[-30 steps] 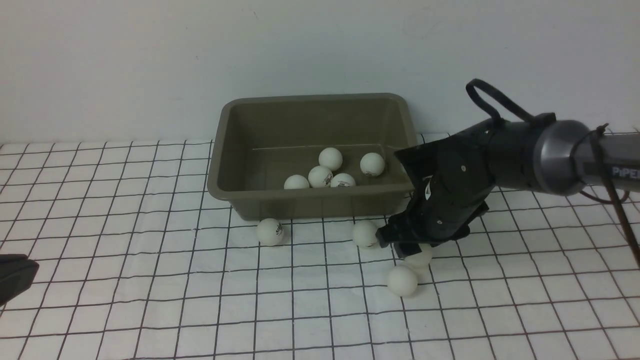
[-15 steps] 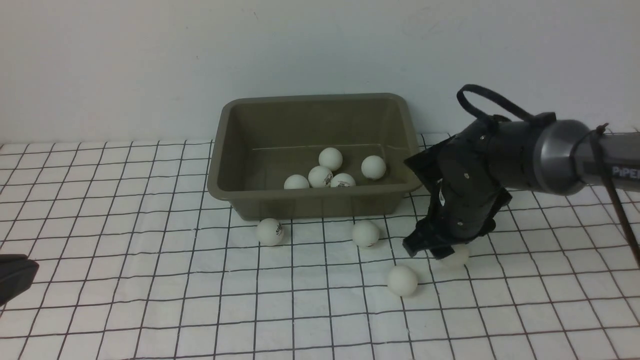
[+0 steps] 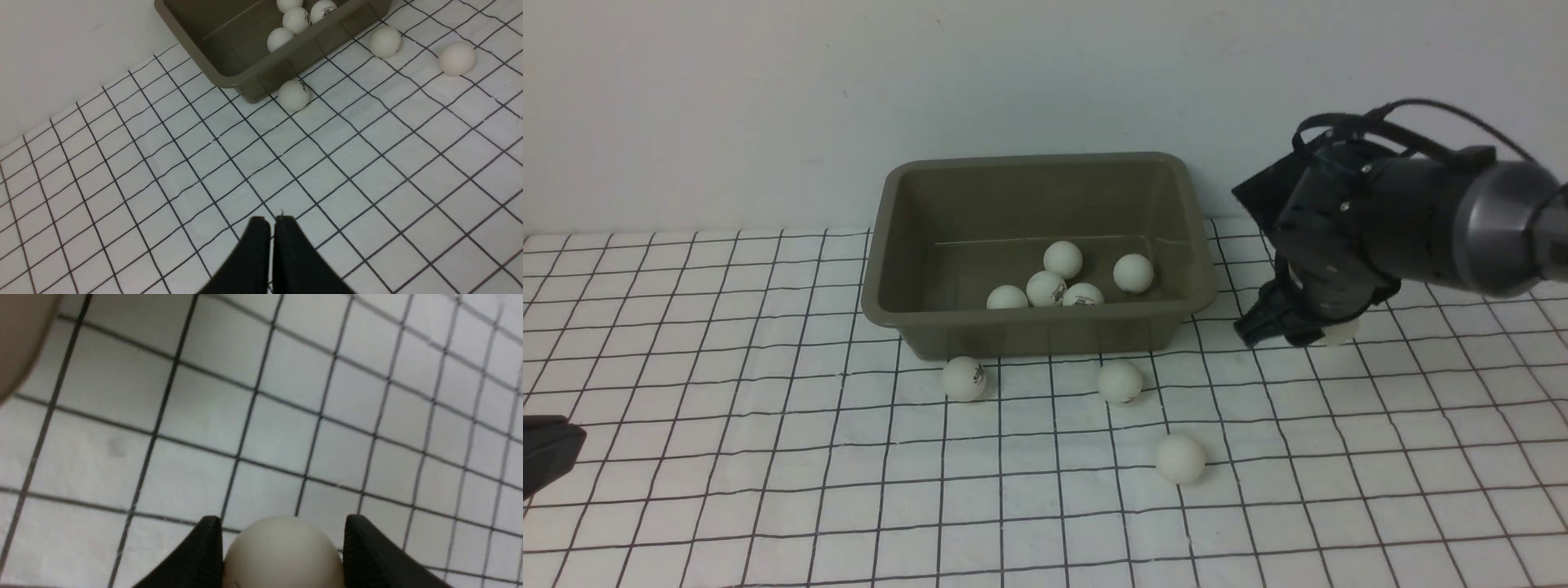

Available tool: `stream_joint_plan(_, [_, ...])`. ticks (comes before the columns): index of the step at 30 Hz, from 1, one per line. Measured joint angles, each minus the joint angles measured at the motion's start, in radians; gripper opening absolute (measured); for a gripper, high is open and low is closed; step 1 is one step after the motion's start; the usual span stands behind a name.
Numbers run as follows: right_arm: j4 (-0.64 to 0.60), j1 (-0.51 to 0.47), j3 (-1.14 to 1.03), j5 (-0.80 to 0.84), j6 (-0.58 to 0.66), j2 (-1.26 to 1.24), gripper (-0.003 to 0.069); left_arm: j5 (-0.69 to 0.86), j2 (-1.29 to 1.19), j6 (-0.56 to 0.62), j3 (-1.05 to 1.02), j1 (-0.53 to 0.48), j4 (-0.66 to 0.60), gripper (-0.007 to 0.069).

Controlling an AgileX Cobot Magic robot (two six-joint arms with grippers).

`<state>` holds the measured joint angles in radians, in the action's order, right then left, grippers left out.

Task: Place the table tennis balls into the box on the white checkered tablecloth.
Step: 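Release the ping pong ball into the bin and lift the gripper away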

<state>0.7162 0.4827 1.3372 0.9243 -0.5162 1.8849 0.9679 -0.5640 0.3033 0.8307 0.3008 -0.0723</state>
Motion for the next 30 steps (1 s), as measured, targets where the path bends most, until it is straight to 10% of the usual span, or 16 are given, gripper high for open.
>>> stream_joint_plan(9, [0.121,0.0,0.0,-0.277,-0.082,-0.091,0.0344,0.0,0.0,0.001,0.0,0.0,0.0,-0.0004])
stream_joint_plan(30, [-0.043,0.0,-0.001,-0.63,-0.089,0.001,0.0344,0.0,0.0,0.001,0.0,0.0,-0.001,-0.0004])
